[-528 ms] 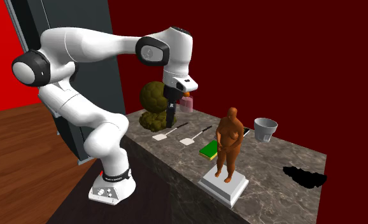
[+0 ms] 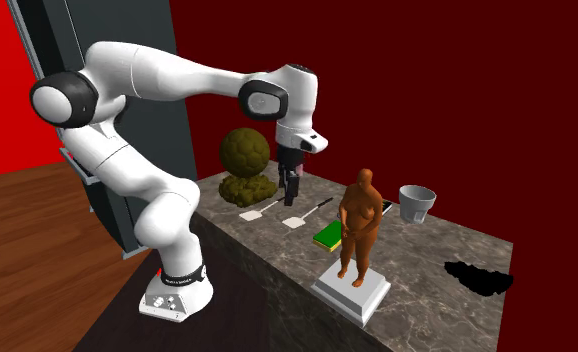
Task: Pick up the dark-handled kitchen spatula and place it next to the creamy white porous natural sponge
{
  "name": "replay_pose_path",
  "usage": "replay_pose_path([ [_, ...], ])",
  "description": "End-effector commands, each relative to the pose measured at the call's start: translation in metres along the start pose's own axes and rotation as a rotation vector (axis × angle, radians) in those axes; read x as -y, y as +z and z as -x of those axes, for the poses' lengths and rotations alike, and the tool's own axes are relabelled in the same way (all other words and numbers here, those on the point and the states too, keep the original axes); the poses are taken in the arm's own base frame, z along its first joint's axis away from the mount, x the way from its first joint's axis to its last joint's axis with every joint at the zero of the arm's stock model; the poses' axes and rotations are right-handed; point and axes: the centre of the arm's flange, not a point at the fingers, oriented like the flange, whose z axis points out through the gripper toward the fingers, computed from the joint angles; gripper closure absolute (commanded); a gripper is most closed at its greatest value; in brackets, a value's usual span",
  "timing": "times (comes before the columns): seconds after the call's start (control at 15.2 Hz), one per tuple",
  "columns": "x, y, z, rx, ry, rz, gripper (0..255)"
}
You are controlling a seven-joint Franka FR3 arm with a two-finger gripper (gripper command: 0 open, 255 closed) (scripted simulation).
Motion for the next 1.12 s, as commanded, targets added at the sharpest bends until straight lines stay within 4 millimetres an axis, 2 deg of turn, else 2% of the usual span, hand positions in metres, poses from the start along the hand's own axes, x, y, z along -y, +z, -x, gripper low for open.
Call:
replay_pose_path([
  [0.0, 0.018, 0.015, -0.015, -0.014, -0.060, 0.010, 0],
  [0.53, 0.084, 0.068, -0.075, -0.063, -0.297, 0.049, 0],
  [1.06, 0.160, 0.121, -0.120, -0.112, -0.533, 0.088, 0],
])
